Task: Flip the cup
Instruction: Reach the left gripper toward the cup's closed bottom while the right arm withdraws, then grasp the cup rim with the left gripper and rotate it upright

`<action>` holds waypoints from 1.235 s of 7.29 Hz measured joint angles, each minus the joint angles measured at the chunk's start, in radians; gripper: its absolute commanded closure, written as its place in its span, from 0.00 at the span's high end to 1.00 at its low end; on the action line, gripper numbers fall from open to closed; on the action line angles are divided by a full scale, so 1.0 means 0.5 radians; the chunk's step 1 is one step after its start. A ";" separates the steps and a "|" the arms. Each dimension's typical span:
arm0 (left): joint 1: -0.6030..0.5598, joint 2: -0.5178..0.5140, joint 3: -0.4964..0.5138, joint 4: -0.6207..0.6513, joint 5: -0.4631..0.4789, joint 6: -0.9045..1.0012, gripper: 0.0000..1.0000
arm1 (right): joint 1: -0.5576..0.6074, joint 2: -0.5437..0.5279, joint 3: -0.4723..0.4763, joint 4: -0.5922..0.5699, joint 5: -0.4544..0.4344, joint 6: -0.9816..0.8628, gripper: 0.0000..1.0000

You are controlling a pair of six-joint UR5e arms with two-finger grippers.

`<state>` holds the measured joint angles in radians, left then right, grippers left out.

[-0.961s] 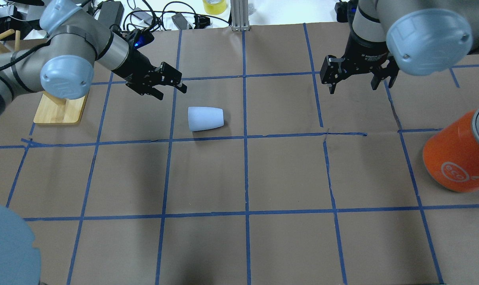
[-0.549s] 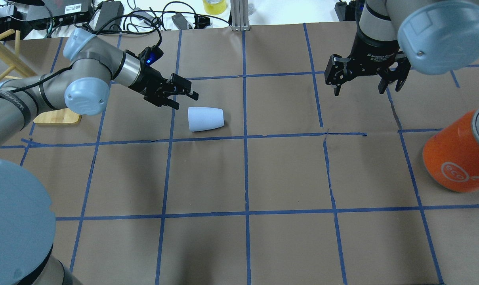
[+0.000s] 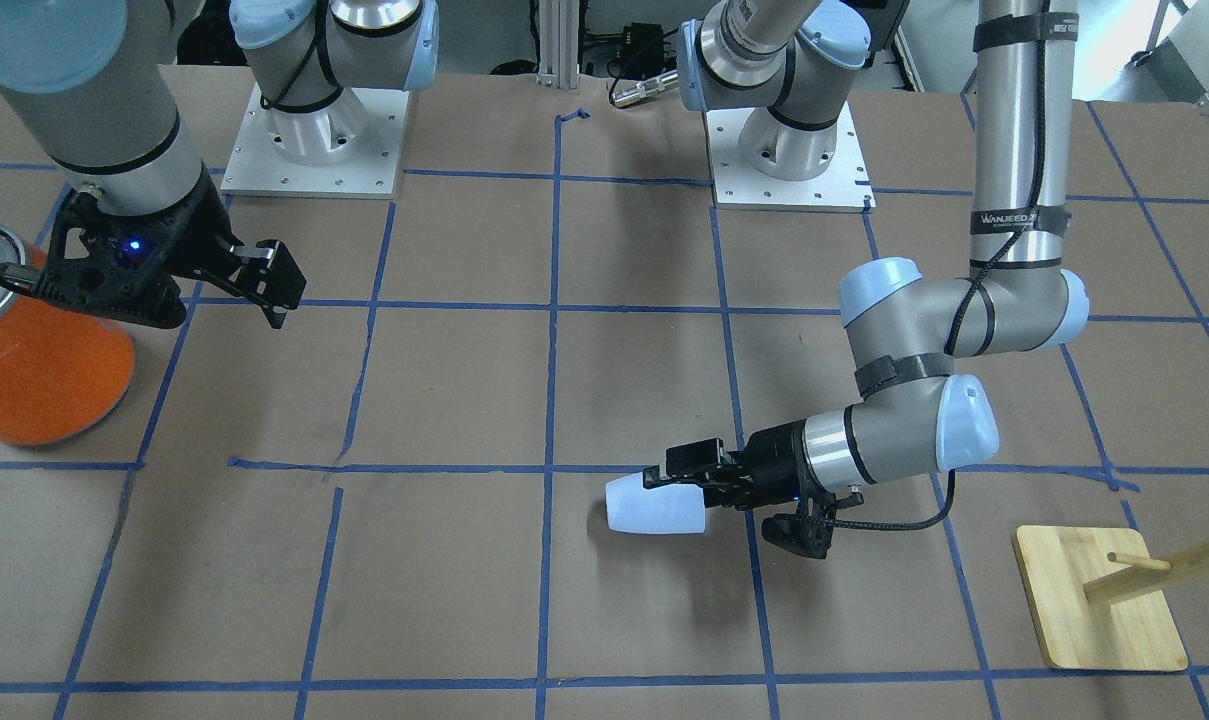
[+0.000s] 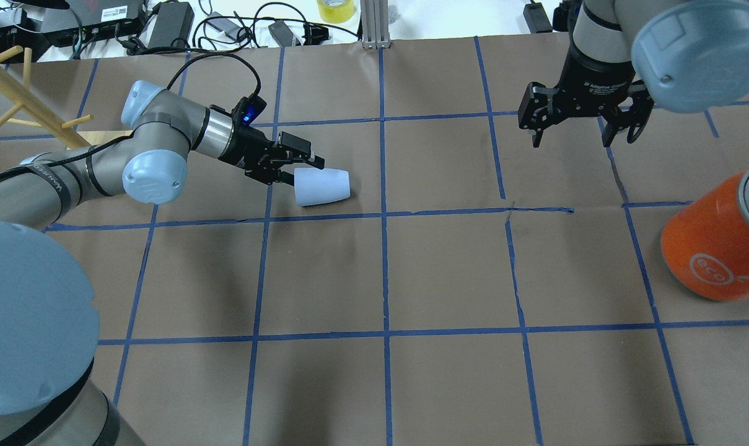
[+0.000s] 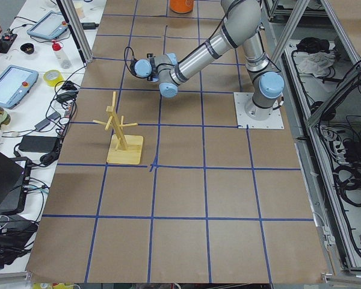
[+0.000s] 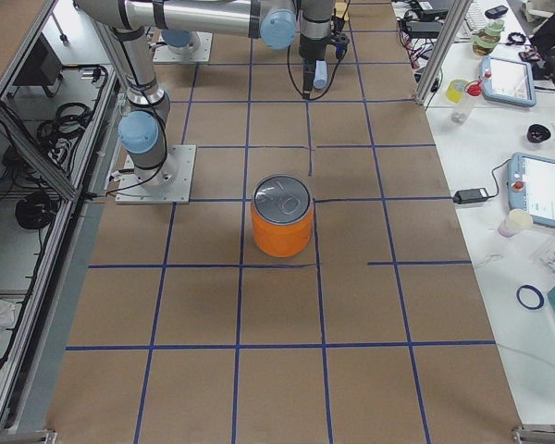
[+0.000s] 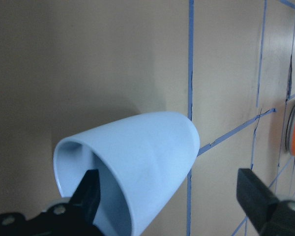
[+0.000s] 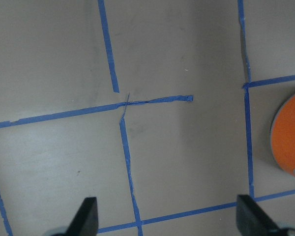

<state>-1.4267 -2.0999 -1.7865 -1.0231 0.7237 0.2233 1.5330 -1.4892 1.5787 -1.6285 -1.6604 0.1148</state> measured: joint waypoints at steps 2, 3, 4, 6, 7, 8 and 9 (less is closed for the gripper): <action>0.000 -0.005 0.000 0.003 -0.059 -0.101 0.21 | -0.040 -0.015 -0.067 0.023 0.031 -0.004 1.00; 0.000 -0.006 0.004 0.003 -0.066 -0.131 0.04 | -0.047 -0.029 -0.107 0.060 0.082 -0.010 1.00; 0.000 -0.004 0.007 0.003 -0.069 -0.157 0.00 | -0.049 -0.046 -0.143 0.090 0.125 -0.021 1.00; 0.000 0.009 0.014 0.003 -0.109 -0.261 0.00 | -0.052 -0.078 -0.179 0.093 0.156 -0.028 1.00; 0.000 0.029 0.021 0.004 -0.146 -0.374 0.00 | -0.053 -0.078 -0.177 0.088 0.173 -0.029 1.00; 0.001 0.063 0.033 0.013 -0.159 -0.494 0.00 | -0.056 -0.072 -0.166 0.093 0.195 -0.029 1.00; 0.012 0.111 0.058 0.029 -0.112 -0.579 0.00 | -0.065 -0.064 -0.147 0.105 0.202 -0.028 1.00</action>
<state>-1.4207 -2.0443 -1.7576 -1.0085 0.6678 -0.0660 1.5006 -1.5211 1.5052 -1.5758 -1.5593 0.1008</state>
